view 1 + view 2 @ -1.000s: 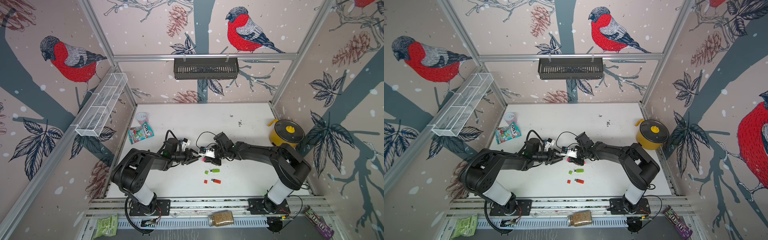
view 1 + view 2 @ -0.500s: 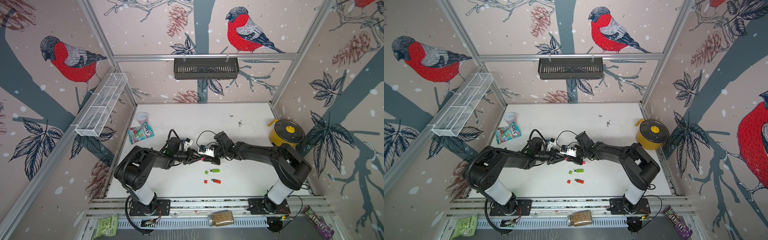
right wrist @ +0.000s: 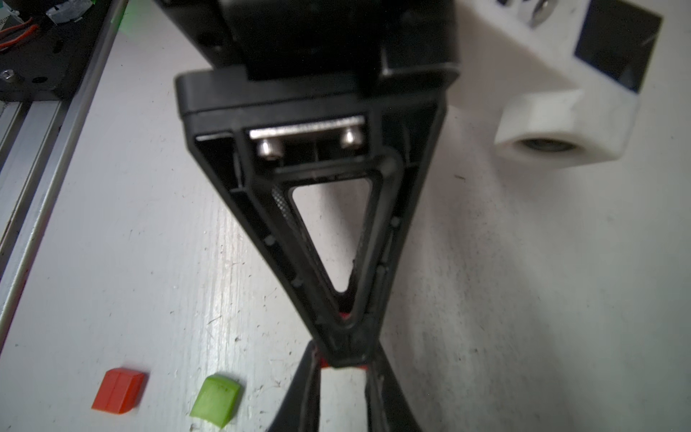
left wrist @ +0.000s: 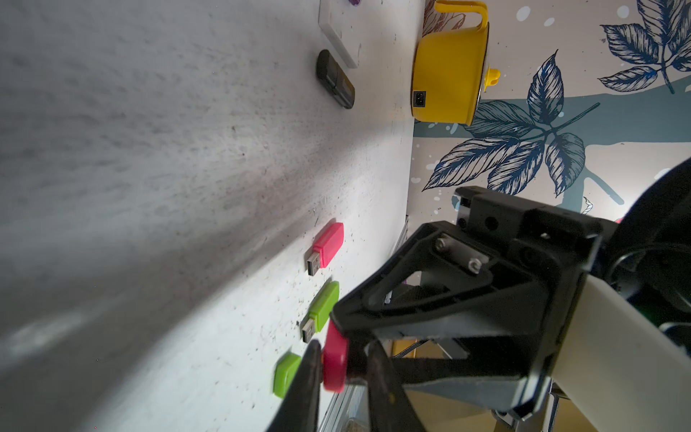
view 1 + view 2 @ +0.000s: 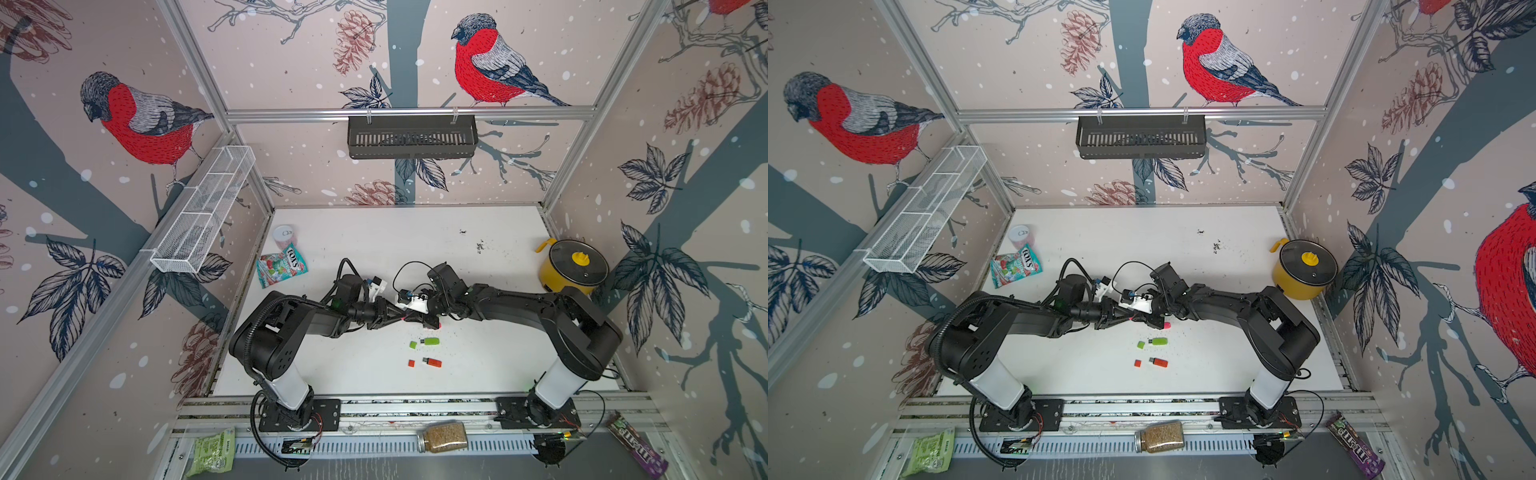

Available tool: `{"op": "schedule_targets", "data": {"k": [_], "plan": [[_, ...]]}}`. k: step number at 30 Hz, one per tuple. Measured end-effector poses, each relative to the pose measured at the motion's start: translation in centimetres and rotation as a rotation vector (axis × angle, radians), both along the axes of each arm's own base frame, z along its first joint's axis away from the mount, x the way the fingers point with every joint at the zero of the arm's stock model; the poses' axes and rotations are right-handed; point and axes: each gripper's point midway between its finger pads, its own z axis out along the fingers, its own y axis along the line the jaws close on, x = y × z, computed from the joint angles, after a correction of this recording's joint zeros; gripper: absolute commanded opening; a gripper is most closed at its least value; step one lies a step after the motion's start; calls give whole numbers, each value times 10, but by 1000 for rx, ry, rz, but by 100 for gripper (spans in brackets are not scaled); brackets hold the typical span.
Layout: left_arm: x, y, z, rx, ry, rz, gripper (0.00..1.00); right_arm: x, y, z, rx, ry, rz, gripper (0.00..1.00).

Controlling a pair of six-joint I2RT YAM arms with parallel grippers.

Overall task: Close the usb drive cover
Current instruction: Pick up the cover from the center of the board, then pick up the USB drive from the center of the board.

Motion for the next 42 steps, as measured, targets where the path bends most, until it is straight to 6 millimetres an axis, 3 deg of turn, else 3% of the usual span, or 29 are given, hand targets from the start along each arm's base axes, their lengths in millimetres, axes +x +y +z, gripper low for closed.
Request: {"op": "schedule_targets", "data": {"k": [13,19,24,32,39,42], "plan": [[0,0,-3,24,4,2,11,2,-2,0,-1,2,-7,21],[0,-1,-2,23,0,2,8,2,-2,0,-1,-2,-3,36],[1,-1,2,17,-12,2,8,2,-9,7,-1,-37,3,39],[1,-1,4,16,-17,3,8,18,-47,6,-102,-104,-58,41],[0,0,3,20,-13,6,8,-1,-84,-22,-253,-80,-72,41],[0,0,4,21,-17,9,8,-2,-91,-26,-275,-80,-82,42]]}}
